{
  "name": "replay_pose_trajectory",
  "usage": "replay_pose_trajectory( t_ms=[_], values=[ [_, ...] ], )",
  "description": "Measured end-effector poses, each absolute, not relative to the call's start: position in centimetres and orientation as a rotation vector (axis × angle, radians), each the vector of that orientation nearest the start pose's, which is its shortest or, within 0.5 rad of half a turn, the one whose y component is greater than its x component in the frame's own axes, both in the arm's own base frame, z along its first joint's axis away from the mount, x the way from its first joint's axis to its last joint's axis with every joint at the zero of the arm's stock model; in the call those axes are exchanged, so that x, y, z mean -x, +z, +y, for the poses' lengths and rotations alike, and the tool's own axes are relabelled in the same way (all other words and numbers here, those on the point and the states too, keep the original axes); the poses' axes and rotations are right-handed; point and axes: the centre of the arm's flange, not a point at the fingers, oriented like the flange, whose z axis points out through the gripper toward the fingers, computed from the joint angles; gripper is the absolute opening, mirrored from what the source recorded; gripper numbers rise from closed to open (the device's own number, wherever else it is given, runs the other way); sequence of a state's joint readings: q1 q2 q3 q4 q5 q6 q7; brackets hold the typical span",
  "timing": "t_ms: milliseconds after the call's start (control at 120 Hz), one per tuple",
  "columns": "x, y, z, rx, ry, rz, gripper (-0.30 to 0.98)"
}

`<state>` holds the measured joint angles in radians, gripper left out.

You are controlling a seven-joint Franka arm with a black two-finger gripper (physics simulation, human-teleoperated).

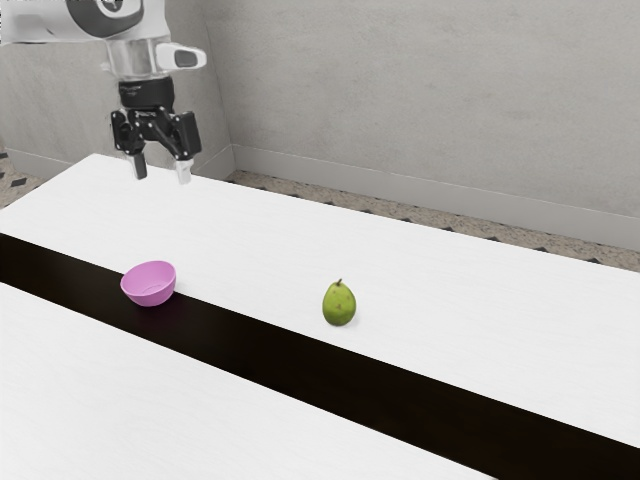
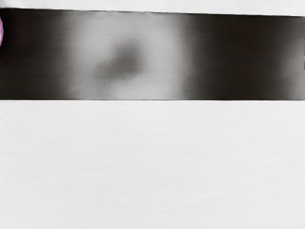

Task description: Place the pear in the bowl.

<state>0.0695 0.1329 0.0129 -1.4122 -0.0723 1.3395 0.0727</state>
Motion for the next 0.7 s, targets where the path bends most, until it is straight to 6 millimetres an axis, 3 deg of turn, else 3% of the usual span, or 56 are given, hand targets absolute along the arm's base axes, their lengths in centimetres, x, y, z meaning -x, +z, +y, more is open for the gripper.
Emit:
replay_pose_trajectory(
  t_ms=[108,183,275,367,517,592,700],
  values=[
    [-58.2,60.2,3.8,3.213,0.208,0.028,0.67],
    [-60.1,57.9,2.8,3.211,0.209,0.056,0.67],
    [-63.3,53.8,-1.5,3.197,0.252,0.11,0.67],
    [-66.5,48.2,-6.4,3.163,0.27,0.13,0.67],
    [-67.6,42.5,-14.9,3.128,0.204,0.121,0.66],
    [-67.7,39.4,-16.5,3.111,0.186,0.041,0.66],
    [-67.6,35.3,-16.6,3.103,0.131,-0.105,0.67]
  ],
)
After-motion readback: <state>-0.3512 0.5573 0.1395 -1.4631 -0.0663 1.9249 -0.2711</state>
